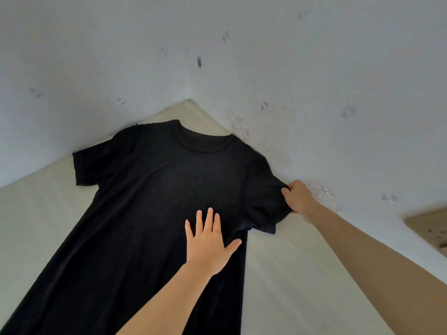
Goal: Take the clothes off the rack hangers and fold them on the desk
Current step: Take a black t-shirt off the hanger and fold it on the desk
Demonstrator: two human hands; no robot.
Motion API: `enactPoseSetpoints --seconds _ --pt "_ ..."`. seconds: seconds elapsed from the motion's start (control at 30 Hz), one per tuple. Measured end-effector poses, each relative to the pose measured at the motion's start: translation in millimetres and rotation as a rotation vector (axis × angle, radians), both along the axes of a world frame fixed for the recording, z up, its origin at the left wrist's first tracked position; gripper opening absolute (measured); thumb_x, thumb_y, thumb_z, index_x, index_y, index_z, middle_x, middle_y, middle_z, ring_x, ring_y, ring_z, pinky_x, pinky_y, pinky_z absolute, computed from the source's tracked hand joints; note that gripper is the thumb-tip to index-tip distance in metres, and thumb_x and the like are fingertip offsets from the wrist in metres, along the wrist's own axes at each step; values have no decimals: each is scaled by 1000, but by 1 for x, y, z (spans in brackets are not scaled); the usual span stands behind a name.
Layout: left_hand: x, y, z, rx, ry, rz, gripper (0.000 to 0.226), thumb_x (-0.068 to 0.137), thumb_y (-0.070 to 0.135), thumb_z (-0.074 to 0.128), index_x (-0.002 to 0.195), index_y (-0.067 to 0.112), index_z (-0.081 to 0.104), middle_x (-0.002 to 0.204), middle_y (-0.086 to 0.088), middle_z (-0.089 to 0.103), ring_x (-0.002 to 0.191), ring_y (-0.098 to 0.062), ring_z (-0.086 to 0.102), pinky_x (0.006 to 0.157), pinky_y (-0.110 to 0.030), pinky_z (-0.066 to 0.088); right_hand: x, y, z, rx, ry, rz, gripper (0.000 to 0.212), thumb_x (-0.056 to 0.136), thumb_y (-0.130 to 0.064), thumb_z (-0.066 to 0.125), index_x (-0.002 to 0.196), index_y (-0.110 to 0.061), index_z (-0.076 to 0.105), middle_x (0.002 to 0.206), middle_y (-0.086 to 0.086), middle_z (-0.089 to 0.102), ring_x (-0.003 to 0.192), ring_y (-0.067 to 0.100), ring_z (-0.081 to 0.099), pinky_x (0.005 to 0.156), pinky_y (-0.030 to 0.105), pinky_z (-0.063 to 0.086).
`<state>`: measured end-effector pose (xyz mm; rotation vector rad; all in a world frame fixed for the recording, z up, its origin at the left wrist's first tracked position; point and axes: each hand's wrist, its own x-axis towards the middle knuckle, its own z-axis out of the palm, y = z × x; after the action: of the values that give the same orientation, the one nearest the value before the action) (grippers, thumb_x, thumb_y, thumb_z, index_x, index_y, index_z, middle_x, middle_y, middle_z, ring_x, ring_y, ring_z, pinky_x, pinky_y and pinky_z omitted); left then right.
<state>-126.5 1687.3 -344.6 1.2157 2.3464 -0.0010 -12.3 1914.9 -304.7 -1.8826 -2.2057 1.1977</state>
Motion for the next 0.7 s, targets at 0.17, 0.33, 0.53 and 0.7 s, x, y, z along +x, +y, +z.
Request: enactPoseSetpoints --seconds 0.17,0.33,0.53,0.7 --pt "43 17 4 11 -20 98 101 88 73 36 154 11 -10 162 -8 -14 148 -28 -17 119 -54 -6 -1 -2 17 -38 97 -131 11 94 -10 50 103 -4 52 96 17 57 72 28 57 56 35 53" --pt "52 32 11 227 -45 161 97 90 57 53 154 23 -12 159 3 23 150 -22 10 122 -47 5 -46 -14 57 55 171 -34 15 92 -10 53 99 -3 64 77 11 61 51 18 54 44 21 46" --pt "17 29 29 644 -556 621 103 81 40 74 152 37 0 138 16 48 115 -5 55 95 -28 45 -138 -70 80 -33 335 164 14 91 -10 54 93 -6 68 70 7 61 57 18 62 67 38 61" --pt "-36 14 22 838 -1153 1220 37 94 30 60 128 18 49 118 -2 65 101 -17 67 87 -35 54 -180 -110 63 -440 369 384 22 93 -7 58 114 -3 61 103 21 66 85 24 65 82 39 59"
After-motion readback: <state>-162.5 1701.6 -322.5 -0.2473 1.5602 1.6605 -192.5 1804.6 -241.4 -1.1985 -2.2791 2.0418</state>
